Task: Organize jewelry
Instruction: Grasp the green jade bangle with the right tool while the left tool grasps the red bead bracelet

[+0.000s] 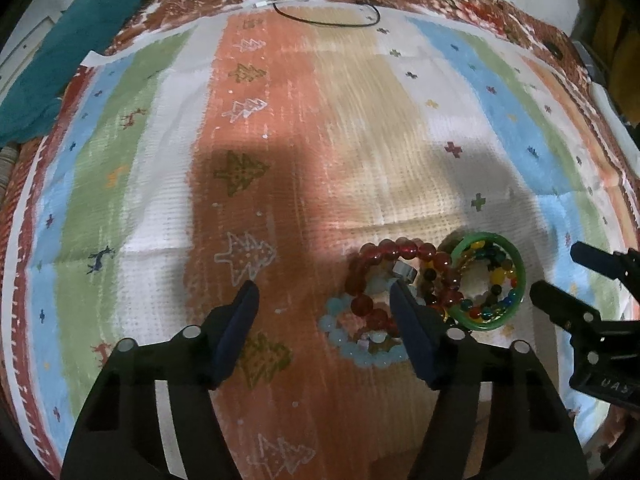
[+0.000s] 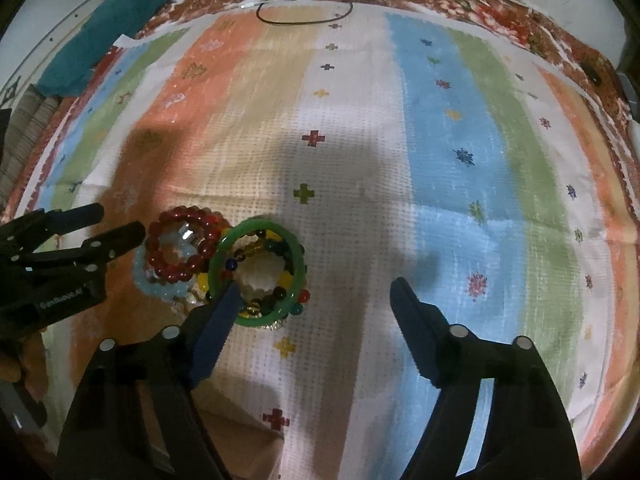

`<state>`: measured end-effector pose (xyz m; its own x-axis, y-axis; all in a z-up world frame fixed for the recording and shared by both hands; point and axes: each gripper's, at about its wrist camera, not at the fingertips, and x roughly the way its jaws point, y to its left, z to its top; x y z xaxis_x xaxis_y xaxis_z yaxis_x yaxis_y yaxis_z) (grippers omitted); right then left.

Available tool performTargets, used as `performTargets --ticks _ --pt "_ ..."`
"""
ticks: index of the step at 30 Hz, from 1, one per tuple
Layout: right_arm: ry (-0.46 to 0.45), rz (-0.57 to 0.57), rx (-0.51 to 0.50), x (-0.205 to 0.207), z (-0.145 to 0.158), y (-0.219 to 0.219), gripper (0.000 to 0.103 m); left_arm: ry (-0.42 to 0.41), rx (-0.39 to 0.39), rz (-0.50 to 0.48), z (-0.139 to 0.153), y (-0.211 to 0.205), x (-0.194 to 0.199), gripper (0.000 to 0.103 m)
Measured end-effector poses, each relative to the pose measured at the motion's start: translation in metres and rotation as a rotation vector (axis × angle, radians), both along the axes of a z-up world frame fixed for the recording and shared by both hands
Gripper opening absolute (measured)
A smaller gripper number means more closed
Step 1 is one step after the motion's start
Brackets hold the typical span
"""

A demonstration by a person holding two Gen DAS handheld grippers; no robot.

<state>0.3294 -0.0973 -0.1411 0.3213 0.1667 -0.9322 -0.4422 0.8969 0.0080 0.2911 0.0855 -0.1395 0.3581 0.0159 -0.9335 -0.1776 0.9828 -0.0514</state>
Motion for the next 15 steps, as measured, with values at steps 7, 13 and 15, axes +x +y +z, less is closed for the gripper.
performTargets --ticks 7,13,15 --pt "0.018 0.014 -0.016 0.009 -0.009 0.009 0.054 0.021 -0.011 -0.013 -0.013 0.0 0.009 0.05" --pt "0.029 0.03 -0.029 0.015 -0.015 0.017 0.034 0.04 -0.015 -0.033 -0.027 -0.005 0.011 0.043" --pt "0.036 0.035 -0.032 0.016 -0.017 0.019 0.029 0.042 -0.019 -0.042 -0.03 -0.006 0.011 0.04"
